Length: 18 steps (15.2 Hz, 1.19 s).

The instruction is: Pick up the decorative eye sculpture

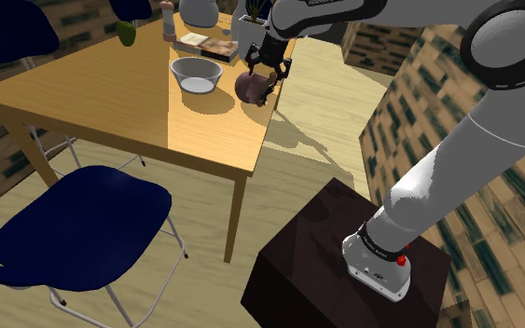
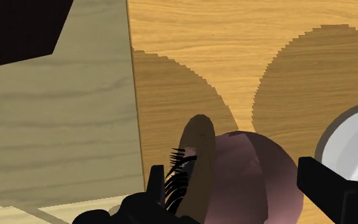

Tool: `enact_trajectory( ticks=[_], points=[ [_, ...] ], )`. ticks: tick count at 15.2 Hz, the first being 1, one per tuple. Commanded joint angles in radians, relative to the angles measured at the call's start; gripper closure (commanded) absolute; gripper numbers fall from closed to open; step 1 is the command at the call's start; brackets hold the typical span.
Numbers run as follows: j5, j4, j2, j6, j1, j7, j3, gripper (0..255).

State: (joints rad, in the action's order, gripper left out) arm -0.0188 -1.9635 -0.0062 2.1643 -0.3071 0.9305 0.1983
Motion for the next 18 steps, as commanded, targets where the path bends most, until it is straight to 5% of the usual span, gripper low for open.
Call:
enact_trajectory(
  ticks=[1,7,8,18],
  points=[
    [-0.004,-0.015,0.010,0.025,0.000,0.012,0.000,0],
    [-0.010,-0.057,0.028,0.085,0.001,0.017,0.001,0],
    [-0.010,-0.056,0.028,0.084,0.001,0.017,0.001,255],
    [-0.008,-0.048,0.023,0.072,0.001,0.016,0.001,255]
  ],
)
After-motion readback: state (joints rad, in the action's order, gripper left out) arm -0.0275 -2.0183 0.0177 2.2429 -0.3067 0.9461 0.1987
